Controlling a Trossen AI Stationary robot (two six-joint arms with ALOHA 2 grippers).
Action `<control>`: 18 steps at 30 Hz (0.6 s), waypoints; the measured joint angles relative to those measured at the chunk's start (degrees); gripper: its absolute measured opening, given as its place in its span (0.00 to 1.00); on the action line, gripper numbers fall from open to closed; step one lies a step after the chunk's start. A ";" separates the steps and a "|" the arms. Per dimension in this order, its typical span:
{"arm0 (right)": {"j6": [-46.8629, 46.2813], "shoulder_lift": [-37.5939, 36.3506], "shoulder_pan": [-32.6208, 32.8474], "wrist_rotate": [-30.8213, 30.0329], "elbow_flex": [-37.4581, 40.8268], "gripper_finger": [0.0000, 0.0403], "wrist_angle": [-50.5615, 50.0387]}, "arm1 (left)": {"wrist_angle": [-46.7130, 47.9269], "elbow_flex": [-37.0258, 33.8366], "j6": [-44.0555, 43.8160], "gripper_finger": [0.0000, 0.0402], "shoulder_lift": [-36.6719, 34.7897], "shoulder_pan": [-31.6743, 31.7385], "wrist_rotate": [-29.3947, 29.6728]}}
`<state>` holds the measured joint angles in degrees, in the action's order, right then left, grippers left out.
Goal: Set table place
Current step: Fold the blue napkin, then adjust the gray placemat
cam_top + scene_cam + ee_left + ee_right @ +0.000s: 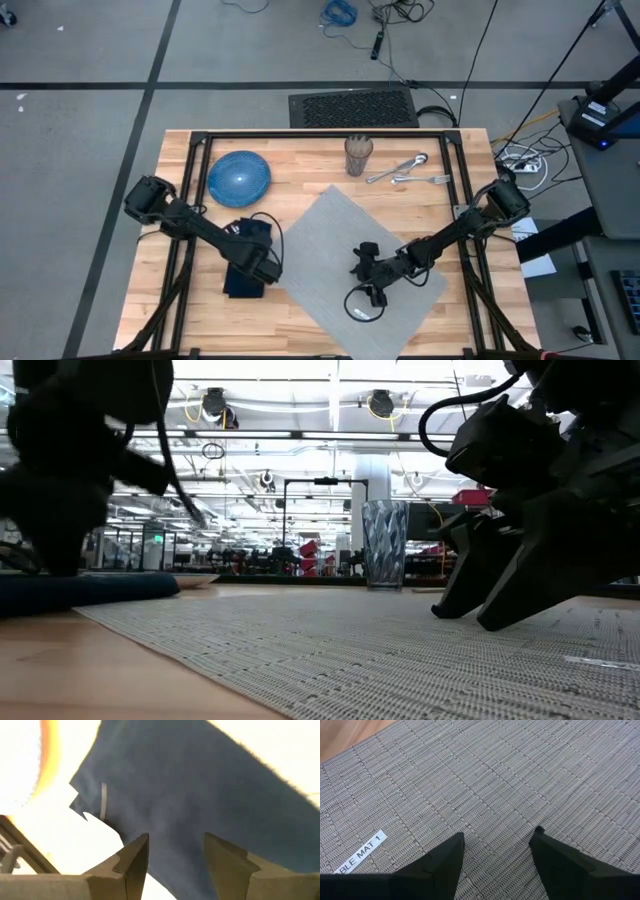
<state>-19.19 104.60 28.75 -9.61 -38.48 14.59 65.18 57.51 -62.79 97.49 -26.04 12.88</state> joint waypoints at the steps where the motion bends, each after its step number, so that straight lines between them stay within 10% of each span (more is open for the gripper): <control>1: 0.02 -0.17 0.00 0.05 0.01 0.53 0.00 | 0.71 0.53 -0.35 0.42 -0.79 -0.02 0.62; 18: 0.38 -9.19 3.60 10.23 0.75 0.53 -2.68 | -28.31 4.64 29.95 0.42 -2.18 0.72 2.91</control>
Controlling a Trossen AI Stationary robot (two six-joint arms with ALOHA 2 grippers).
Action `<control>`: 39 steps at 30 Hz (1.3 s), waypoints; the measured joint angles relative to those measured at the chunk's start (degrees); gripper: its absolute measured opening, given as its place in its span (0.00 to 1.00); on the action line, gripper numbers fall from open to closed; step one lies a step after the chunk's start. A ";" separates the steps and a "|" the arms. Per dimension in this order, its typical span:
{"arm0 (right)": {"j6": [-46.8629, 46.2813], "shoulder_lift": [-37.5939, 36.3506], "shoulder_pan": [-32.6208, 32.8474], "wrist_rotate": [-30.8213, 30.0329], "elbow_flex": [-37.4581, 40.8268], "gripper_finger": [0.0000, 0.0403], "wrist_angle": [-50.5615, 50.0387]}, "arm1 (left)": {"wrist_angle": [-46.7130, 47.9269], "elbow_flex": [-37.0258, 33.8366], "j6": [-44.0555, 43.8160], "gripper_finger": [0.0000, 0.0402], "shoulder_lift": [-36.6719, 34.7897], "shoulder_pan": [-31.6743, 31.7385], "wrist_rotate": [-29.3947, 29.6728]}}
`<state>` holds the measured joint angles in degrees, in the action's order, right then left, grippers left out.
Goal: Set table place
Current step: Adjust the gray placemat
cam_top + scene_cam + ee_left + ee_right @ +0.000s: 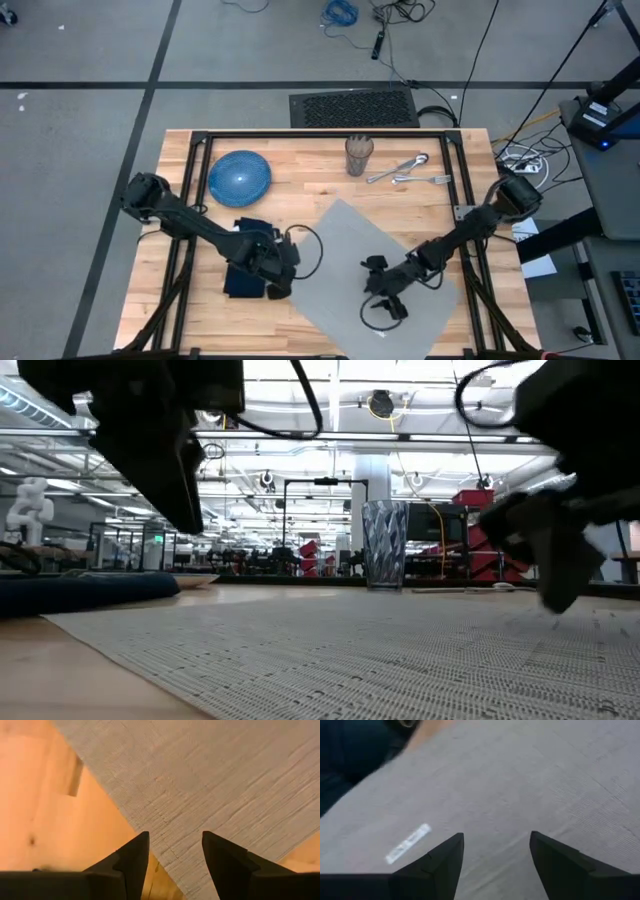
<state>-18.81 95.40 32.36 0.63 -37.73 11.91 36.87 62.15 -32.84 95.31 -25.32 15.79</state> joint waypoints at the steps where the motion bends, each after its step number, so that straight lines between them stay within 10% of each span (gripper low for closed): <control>1: 0.04 -0.58 0.69 -0.29 -0.07 0.53 -0.51 | 0.01 0.00 1.24 0.42 0.68 0.58 -1.40; 19: -23.84 -4.64 10.27 -4.35 -2.19 0.53 -28.94 | -6.46 -0.04 12.30 0.42 8.76 6.39 -12.74; 39: -0.09 -4.55 -6.42 -4.04 -2.06 0.53 -33.60 | -2.80 0.00 -2.41 0.42 8.83 -3.44 -13.86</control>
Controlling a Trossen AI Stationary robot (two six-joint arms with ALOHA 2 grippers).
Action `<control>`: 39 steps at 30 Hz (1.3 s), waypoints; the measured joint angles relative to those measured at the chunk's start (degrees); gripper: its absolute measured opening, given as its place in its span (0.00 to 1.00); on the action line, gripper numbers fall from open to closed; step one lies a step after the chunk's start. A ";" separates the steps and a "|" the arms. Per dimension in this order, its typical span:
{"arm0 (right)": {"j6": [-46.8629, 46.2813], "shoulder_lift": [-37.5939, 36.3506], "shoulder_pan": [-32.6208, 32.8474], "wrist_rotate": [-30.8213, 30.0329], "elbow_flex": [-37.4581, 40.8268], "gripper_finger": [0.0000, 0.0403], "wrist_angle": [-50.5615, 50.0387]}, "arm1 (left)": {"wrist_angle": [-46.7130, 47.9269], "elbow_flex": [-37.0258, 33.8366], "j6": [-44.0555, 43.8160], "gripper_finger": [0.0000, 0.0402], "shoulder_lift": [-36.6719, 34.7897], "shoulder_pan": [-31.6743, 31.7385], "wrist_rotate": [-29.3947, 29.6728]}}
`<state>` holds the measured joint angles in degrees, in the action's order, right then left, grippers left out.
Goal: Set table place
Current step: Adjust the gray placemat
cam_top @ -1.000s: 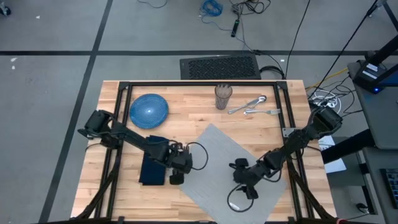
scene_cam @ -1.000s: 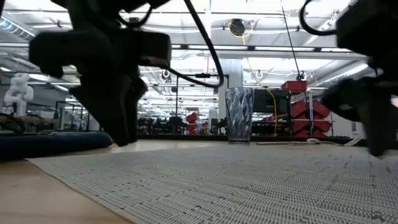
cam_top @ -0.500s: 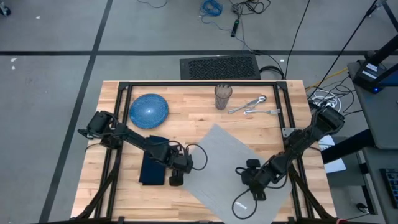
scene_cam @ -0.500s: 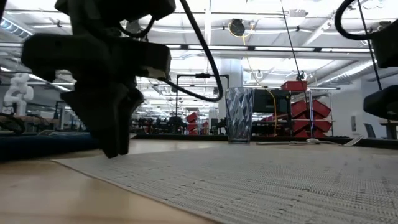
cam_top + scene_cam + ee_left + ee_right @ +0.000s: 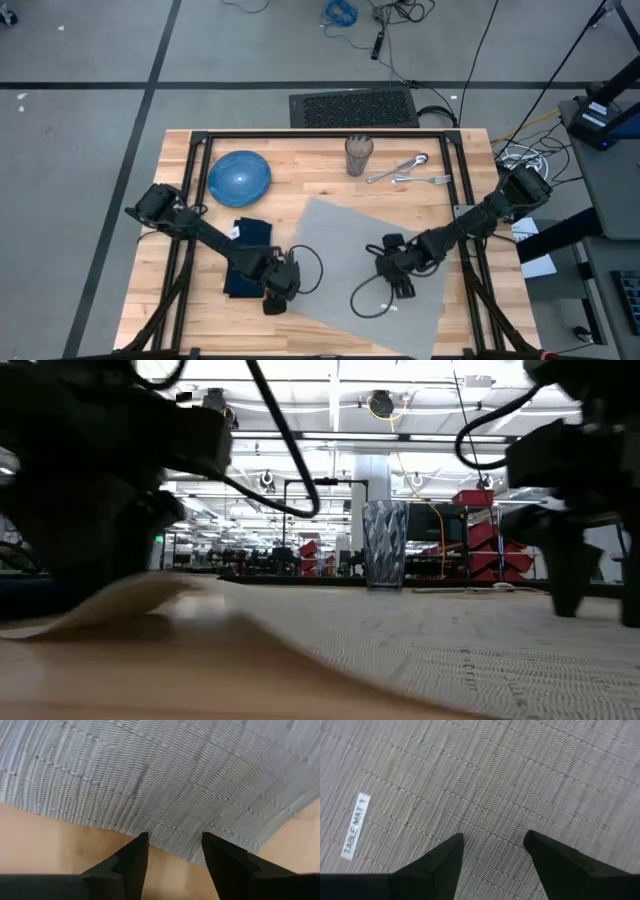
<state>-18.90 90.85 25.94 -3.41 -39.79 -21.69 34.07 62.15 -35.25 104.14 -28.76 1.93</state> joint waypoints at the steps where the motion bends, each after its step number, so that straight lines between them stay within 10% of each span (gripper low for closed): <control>1: 1.52 0.00 -1.03 -0.01 0.00 0.53 0.00 | -0.02 0.00 -0.99 0.42 0.00 -0.68 -0.01; 23: 17.12 0.07 -12.74 -0.82 0.21 0.53 2.15 | -1.12 0.69 -16.95 0.42 0.03 -10.80 -1.04; 39: 16.29 -1.26 -12.75 -0.39 -1.31 0.53 3.63 | 7.14 8.99 -1.52 0.42 -0.26 -5.72 16.59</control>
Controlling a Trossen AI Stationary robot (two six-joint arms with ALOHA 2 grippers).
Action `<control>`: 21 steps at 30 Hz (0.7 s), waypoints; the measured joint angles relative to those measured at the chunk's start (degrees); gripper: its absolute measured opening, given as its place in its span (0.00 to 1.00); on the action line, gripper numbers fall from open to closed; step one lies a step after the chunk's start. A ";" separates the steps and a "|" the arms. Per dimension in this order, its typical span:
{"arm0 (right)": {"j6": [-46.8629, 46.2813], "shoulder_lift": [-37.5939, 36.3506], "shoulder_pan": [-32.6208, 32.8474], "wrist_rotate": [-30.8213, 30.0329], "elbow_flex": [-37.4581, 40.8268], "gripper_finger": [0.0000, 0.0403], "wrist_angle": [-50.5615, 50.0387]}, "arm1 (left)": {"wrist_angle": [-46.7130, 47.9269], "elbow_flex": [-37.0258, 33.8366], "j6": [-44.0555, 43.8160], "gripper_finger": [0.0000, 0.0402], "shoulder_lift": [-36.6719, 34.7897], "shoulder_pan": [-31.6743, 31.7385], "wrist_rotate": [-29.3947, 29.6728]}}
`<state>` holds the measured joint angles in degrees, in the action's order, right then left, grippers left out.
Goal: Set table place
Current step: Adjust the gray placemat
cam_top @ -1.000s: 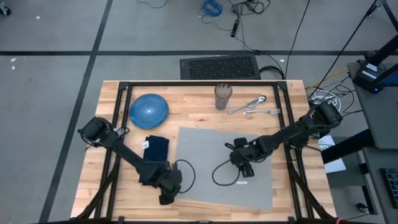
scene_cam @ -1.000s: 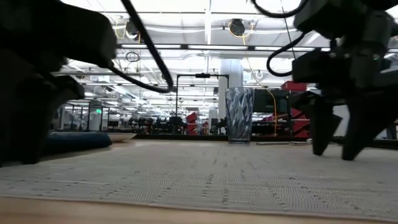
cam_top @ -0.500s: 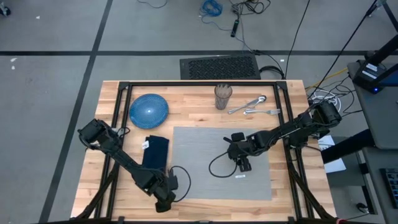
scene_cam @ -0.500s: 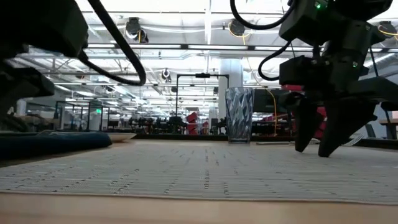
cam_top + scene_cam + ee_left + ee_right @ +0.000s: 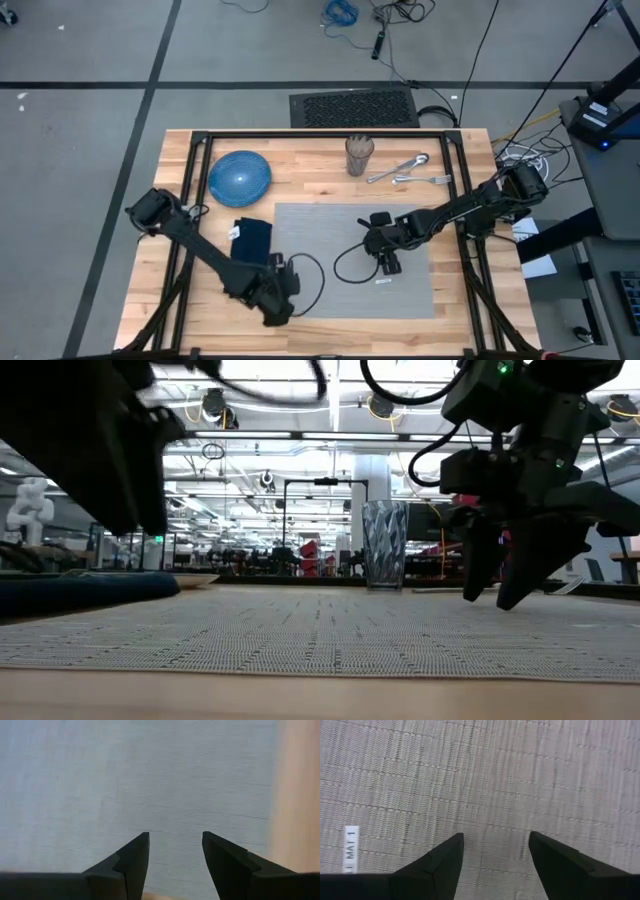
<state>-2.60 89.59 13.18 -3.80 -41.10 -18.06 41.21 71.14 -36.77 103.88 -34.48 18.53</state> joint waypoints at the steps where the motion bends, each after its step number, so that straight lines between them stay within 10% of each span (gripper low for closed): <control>1: -0.71 -0.03 0.30 0.31 0.00 0.53 -0.19 | 0.05 -0.69 0.19 0.42 0.00 0.99 -0.11; 21: -2.12 -0.29 3.13 0.87 -0.26 0.53 4.62 | -4.66 -4.70 1.23 0.42 5.05 5.26 -11.00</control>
<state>-4.73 89.30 16.31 -2.94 -41.36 -13.44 36.55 66.43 -35.54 108.93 -29.22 7.53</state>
